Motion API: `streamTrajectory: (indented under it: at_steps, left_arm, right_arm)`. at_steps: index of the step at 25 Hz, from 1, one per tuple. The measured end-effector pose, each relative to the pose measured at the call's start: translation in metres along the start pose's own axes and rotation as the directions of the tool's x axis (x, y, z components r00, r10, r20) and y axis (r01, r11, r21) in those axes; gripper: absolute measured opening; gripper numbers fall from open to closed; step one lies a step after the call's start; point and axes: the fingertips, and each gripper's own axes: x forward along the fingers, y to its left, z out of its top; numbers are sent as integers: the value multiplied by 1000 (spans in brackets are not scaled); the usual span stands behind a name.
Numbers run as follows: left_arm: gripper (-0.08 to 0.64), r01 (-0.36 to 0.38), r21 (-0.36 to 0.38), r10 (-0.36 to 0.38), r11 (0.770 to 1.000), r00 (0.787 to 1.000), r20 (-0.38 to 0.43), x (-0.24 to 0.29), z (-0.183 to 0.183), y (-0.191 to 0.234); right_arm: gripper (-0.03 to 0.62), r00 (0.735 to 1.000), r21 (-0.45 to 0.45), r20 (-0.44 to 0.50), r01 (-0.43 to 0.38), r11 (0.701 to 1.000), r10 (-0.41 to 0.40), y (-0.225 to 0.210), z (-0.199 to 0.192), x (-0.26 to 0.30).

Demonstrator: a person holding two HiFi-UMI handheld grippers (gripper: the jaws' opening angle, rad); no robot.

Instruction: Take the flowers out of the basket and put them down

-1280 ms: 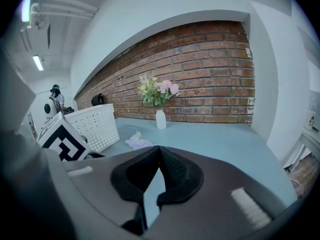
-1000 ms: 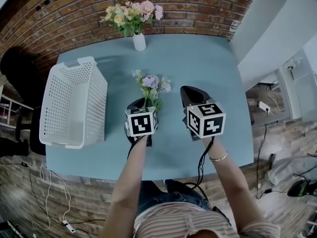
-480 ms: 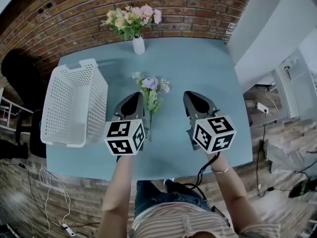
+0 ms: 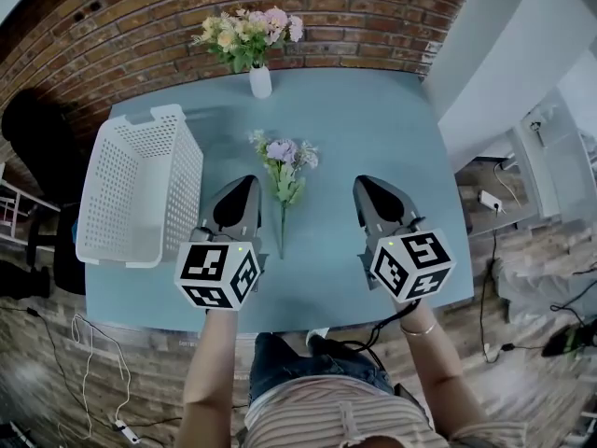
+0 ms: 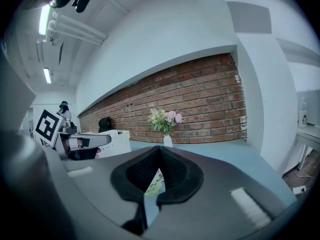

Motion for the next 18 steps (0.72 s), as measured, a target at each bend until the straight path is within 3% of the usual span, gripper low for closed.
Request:
streamTrajectory:
  at_steps: [18]
  left_arm:
    - [18,37,-22,-37,999,999,10,-8,5,-2]
  right_arm:
    - [5,999,-39,29,19,999,-18,12,7,-6]
